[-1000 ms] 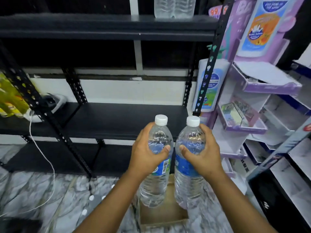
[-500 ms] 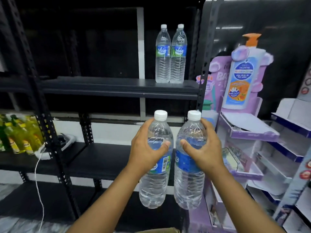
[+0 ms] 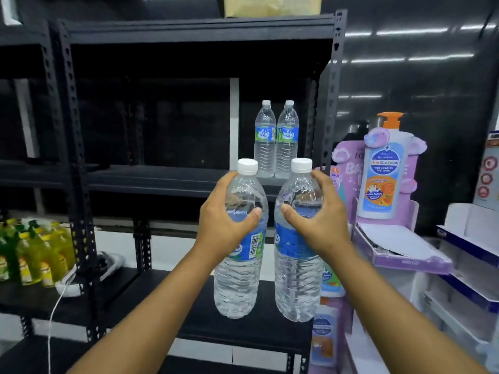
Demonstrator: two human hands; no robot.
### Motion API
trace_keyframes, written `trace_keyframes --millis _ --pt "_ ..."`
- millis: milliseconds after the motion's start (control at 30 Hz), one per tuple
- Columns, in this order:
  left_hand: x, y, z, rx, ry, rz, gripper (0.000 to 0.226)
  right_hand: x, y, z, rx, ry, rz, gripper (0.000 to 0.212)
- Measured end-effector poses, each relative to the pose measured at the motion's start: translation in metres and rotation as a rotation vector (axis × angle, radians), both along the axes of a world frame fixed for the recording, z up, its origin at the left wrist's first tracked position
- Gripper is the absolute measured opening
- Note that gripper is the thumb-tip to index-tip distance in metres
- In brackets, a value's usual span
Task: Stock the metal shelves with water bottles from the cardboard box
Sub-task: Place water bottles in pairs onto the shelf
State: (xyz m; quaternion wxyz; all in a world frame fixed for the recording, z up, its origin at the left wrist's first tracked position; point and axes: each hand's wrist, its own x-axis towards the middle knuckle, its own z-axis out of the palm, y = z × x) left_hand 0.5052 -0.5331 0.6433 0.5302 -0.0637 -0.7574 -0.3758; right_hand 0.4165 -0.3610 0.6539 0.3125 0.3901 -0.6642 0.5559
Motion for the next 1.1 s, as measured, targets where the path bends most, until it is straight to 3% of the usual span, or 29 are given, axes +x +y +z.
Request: trace_keyframes --millis 767,1100 --pt "-0.121 -0.194 0.141 -0.166 0.306 -0.050 0.065 -0.104 -0.196 0.134 -0.137 0.339 -0.019 0.070" --pt "-0.171 -0.261 0.180 -0.133 0.356 -0.066 0.064 -0.148 -0.269 0.173 -0.204 0.318 -0.073 0.075"
